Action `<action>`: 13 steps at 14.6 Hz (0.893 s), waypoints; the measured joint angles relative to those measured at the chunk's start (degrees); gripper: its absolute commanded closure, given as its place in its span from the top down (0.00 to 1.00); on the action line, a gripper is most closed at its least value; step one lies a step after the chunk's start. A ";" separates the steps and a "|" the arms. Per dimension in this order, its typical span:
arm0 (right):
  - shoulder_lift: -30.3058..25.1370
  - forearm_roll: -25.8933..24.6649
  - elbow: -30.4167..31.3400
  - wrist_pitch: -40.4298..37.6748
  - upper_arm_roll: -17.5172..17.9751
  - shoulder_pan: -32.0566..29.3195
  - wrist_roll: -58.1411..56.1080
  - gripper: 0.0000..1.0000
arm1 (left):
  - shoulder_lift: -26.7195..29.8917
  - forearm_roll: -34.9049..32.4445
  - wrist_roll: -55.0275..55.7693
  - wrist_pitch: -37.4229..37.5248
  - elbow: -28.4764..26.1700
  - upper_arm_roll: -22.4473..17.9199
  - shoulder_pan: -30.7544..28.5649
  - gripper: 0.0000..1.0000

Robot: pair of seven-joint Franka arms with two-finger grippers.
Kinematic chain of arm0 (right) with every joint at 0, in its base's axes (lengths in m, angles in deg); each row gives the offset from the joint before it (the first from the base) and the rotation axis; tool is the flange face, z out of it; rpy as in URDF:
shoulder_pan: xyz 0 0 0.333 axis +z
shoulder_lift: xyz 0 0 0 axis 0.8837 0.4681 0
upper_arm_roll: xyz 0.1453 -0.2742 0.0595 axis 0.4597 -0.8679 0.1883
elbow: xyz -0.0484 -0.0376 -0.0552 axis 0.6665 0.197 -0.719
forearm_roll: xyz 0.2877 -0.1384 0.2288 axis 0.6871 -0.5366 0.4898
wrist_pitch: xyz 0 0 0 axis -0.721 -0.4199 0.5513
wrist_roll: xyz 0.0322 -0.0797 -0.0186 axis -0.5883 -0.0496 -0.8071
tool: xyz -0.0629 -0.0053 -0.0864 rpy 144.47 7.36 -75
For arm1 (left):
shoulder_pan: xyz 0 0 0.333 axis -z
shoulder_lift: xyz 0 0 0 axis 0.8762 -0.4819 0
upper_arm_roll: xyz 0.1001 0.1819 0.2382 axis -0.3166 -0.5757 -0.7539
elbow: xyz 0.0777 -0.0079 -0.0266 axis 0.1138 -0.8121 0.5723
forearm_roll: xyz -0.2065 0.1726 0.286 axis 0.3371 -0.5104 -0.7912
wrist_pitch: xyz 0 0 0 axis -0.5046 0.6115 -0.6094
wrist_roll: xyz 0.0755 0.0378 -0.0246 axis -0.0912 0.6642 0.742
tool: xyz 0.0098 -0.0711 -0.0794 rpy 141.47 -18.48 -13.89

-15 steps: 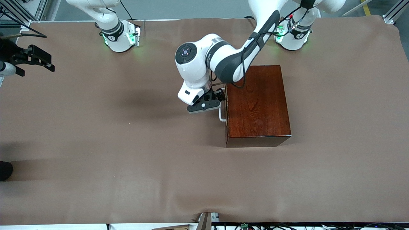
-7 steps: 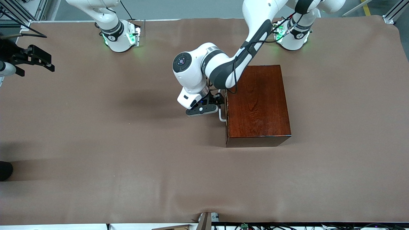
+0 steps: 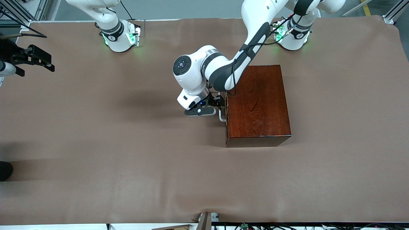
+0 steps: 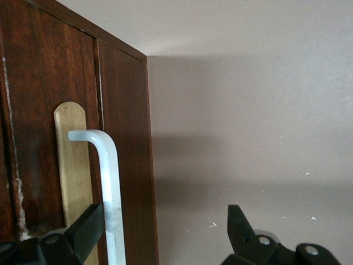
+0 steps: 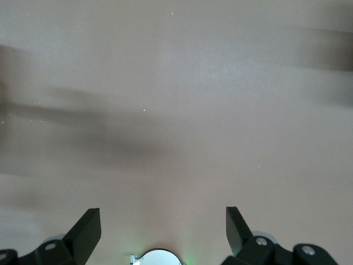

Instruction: Open drawer, take yellow block, close drawer

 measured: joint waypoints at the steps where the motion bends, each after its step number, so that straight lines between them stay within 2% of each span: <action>1: 0.00 0.00 0.00 0.00 0.00 0.00 0.00 1.00 | -0.01 -0.04 -0.09 0.40 -0.03 0.00 0.00 1.00; 13: 0.00 0.00 0.00 0.00 0.08 0.02 0.00 1.00 | -0.44 -0.12 1.30 -0.40 -0.43 0.02 0.01 1.00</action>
